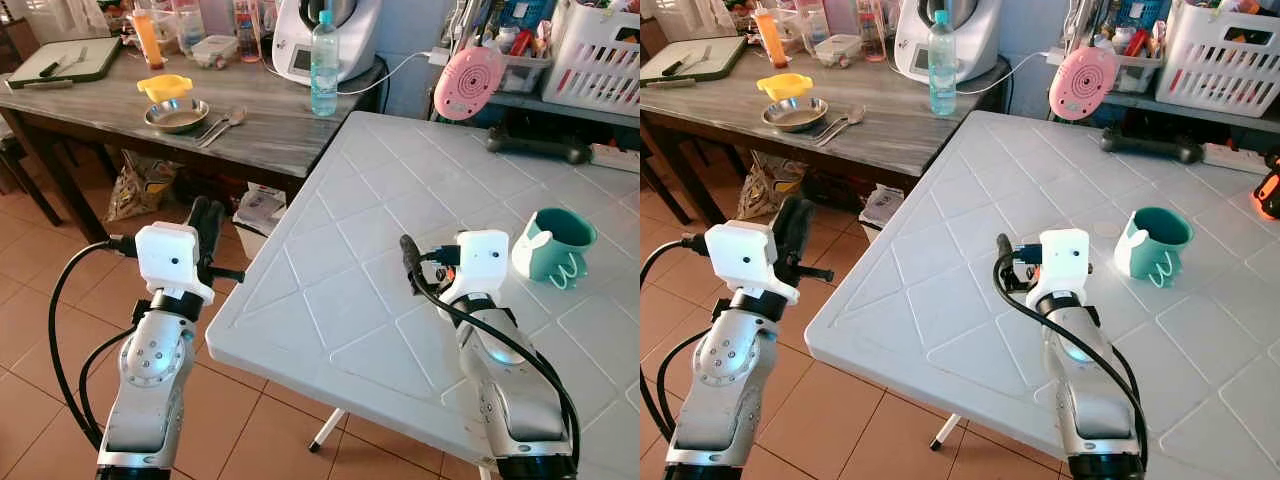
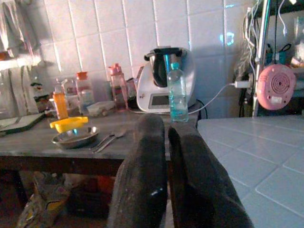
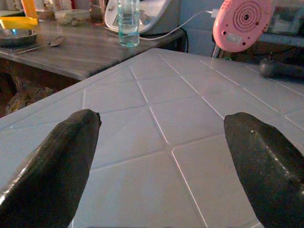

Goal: Setting the table

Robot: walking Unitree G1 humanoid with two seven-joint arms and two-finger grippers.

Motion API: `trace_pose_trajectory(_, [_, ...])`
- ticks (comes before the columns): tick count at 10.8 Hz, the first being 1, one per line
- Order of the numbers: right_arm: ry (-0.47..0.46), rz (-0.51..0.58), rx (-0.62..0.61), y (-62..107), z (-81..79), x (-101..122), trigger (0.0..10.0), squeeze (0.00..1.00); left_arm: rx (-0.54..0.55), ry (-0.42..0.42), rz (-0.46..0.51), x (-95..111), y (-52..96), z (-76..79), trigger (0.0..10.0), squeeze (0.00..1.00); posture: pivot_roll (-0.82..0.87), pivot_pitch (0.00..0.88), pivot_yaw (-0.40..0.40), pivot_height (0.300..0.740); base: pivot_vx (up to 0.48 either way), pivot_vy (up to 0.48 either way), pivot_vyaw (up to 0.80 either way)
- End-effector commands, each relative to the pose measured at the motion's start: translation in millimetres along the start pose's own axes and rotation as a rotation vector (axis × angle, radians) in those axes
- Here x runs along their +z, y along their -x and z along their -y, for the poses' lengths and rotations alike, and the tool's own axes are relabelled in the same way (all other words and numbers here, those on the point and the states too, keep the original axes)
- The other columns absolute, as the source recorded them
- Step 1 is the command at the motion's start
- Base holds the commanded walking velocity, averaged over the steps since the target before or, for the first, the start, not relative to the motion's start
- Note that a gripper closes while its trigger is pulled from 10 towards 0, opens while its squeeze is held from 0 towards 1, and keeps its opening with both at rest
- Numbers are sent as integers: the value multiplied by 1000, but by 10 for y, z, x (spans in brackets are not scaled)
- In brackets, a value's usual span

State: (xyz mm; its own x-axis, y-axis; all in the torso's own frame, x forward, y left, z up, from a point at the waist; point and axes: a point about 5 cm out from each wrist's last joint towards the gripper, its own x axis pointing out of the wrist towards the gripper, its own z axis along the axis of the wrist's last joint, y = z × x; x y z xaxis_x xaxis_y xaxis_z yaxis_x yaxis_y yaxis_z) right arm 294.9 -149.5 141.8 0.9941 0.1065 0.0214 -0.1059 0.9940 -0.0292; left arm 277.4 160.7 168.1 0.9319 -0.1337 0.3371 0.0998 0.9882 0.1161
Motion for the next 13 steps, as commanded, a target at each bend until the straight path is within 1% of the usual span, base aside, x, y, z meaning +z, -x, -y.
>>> trace_pose_trajectory(1, [14,20,17,15,-33,36,10000,1000,17,-4,-2,7,-16,-26,10000,1000,71,18,11,740,0,0,0])
trace_pose_trajectory(3, [21,19,13,35,-22,21,10000,1000,35,0,-7,3,-10,-48,10000,1000,69,18,17,740,0,0,0])
trace_pose_trajectory(4, [18,19,11,34,-21,24,10000,635,45,-2,-9,1,-10,-59,10000,1000,70,18,18,740,0,0,0])
trace_pose_trajectory(5, [22,30,15,23,-27,56,10000,0,75,20,-19,-3,-19,-90,10000,1000,71,17,19,740,0,0,0])
trace_pose_trajectory(6, [31,48,-7,25,0,91,10000,0,93,40,-26,-1,-15,-128,10000,1000,72,17,19,740,0,0,0])
trace_pose_trajectory(8, [41,71,-38,43,55,147,10000,0,83,8,-36,-4,29,-157,10000,1000,72,17,19,740,0,0,0])
trace_pose_trajectory(9, [48,88,-72,89,116,180,10000,1000,69,5,-52,-15,102,-156,10000,1000,68,20,24,740,0,0,0])
trace_pose_trajectory(10, [62,86,-92,122,156,181,10000,1000,57,4,-71,-39,167,-154,10000,1000,68,20,24,740,0,0,0])
trace_pose_trajectory(12, [88,70,-202,282,360,154,10000,1000,63,-19,-130,-92,380,-221,10000,1000,61,27,21,740,0,0,0])
trace_pose_trajectory(13, [95,66,-217,318,396,154,10000,1000,70,-24,-138,-92,411,-238,10000,1000,59,28,22,740,0,0,0])
